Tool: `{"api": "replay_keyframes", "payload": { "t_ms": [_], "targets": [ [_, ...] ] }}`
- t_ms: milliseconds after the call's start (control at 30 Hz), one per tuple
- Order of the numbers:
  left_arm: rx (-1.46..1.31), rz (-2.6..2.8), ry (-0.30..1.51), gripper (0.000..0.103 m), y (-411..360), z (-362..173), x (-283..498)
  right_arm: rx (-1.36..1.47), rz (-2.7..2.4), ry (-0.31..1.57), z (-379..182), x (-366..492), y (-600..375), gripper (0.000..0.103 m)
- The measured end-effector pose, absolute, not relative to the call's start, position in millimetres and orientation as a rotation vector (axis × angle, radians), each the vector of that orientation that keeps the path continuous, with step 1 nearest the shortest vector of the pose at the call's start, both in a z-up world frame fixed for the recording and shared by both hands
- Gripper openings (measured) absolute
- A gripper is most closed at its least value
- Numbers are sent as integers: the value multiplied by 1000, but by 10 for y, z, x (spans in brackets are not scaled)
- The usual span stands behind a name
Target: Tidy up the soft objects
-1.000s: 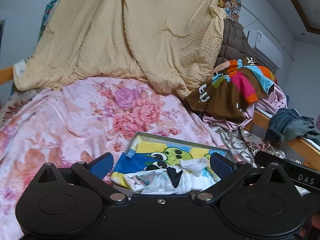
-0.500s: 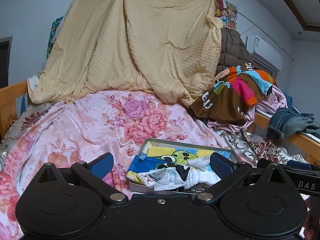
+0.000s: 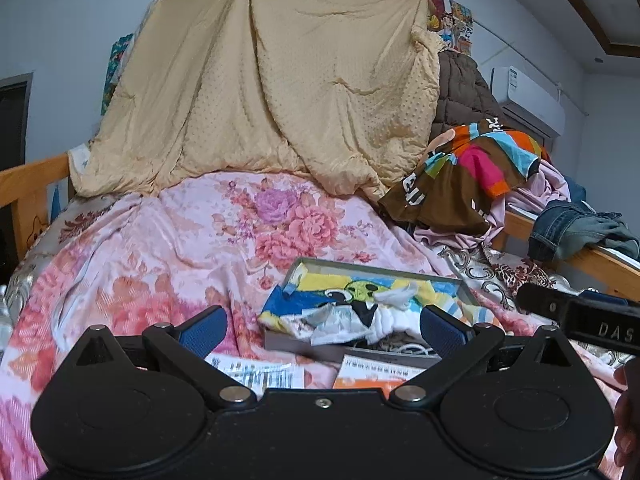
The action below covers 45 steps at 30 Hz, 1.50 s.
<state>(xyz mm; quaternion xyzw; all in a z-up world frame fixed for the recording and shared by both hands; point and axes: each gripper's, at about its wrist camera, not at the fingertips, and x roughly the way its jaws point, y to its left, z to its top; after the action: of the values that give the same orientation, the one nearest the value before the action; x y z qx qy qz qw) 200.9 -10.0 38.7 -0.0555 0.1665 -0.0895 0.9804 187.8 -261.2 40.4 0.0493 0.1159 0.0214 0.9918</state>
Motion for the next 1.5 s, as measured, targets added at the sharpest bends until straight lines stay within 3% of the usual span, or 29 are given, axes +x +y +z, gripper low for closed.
{"api": "replay_keyframes", "payload": {
  "t_ms": [633,1500],
  "targets": [
    [-114,-167,349,102,11,175,1540,87,43,272,78,1236,-2557,103],
    [-137,-209,348,102,-3,249,1095,159,63,287,73,625,-2626,103]
  ]
}}
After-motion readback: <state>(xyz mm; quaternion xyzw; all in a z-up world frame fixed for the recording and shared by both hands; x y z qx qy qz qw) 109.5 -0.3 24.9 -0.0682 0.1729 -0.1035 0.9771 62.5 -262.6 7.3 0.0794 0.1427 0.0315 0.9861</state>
